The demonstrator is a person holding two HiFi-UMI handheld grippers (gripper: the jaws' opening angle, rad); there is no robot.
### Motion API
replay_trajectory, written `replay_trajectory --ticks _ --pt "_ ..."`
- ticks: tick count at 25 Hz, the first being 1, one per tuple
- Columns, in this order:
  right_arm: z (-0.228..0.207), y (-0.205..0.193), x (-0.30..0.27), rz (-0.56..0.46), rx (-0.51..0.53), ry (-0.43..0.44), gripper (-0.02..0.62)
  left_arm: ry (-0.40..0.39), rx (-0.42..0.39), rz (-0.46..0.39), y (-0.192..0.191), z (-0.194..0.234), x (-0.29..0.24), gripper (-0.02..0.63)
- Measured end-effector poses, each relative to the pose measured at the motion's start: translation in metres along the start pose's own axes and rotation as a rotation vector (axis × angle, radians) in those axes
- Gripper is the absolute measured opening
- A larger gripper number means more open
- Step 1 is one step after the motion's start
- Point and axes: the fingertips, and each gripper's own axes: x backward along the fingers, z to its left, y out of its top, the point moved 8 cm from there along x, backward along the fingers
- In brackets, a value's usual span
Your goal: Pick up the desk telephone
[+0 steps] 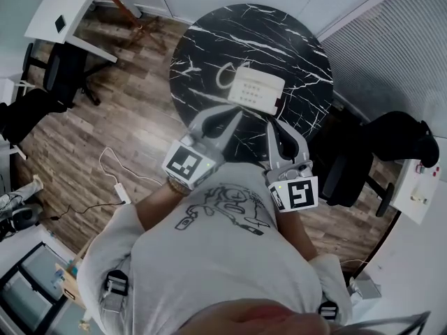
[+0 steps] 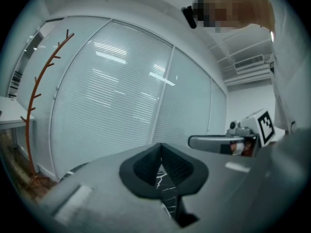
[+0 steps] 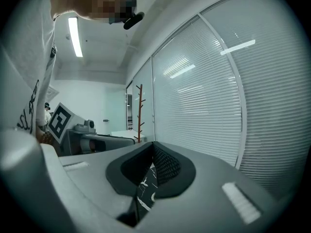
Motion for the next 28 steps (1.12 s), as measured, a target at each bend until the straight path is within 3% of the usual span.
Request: replay_trajectory --ticks 6,11,17,24,28 --pt "-0.016 -0.004 0.0 0.022 -0.019 0.012 0.006 0.004 -0.009 0.013 -0.004 -0.003 -0.014 0.0" --pt "-0.033 -0.016 -0.001 0.062 -0.025 0.031 0.008 0.057 0.032 0.041 -0.008 -0.002 -0.029 0.005" --pt "-0.054 -0.033 -0.012 0.091 -0.042 0.037 0.012 0.062 0.044 0.062 -0.027 0.011 -0.045 0.029" --pt "-0.079 -0.074 -0.033 0.145 -0.074 0.029 0.074 0.09 0.076 0.145 -0.067 0.04 -0.07 0.069" --pt "-0.091 -0.104 -0.045 0.188 -0.063 0.034 0.117 0.082 0.097 0.131 -0.094 0.055 -0.085 0.08"
